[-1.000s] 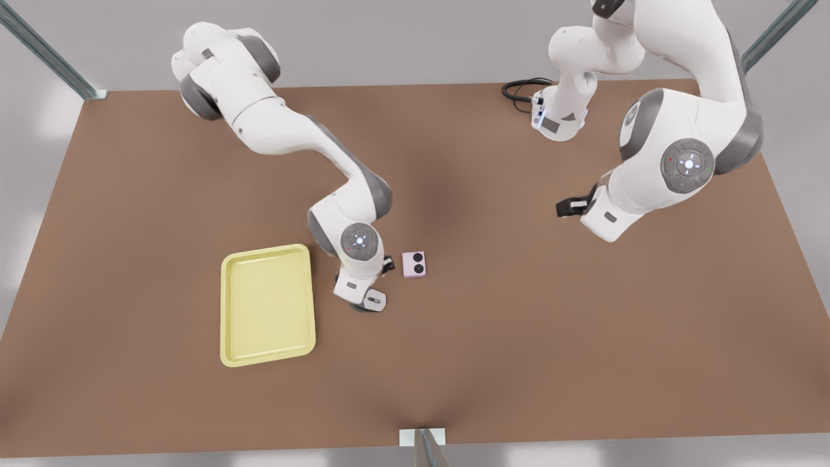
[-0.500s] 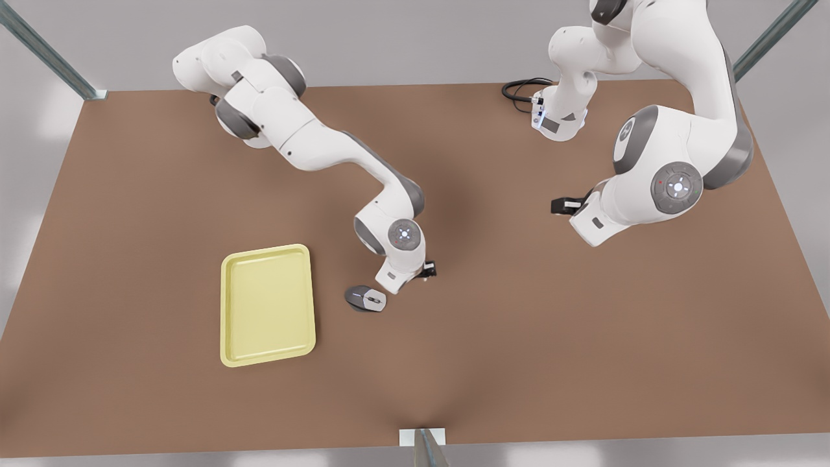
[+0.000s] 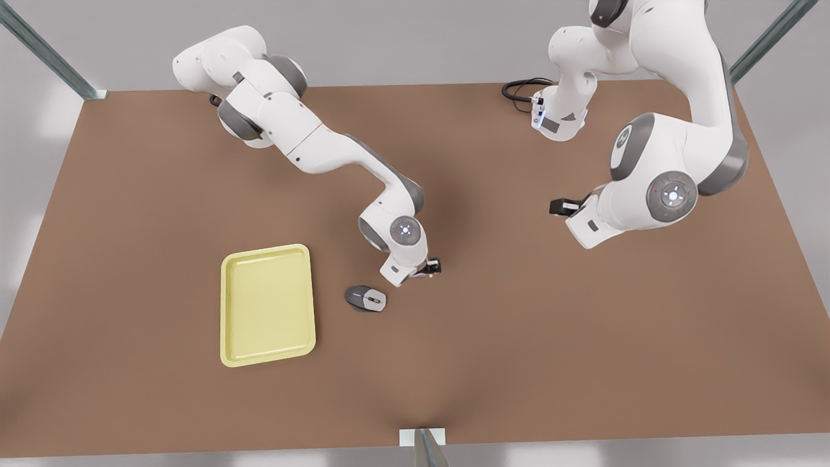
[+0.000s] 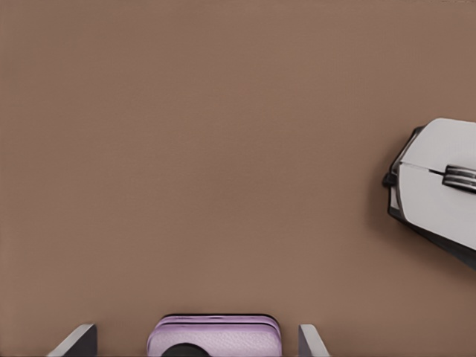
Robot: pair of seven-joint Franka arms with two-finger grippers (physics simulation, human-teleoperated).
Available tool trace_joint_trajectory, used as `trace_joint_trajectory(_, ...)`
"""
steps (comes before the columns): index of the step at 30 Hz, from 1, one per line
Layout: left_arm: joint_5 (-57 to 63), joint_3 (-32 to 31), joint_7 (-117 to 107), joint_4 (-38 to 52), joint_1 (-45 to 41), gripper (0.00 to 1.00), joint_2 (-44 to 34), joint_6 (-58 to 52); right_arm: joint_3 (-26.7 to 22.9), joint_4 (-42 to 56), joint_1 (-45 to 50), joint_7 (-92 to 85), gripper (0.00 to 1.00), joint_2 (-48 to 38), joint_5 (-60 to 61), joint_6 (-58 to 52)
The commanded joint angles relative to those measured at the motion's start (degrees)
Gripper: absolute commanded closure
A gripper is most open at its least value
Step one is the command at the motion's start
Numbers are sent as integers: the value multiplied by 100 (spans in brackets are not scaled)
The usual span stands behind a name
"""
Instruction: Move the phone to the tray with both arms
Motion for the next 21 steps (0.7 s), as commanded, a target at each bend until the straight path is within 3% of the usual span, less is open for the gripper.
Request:
trace_joint_trajectory(1,3,-1,337,10,0,0,-2,5,-4,-28,33,-810,0,-2,-40,101)
trace_joint_trajectory(21,12,-1,346,10,9,0,103,49,-12,-204,209,-818,0,-2,-190,-260)
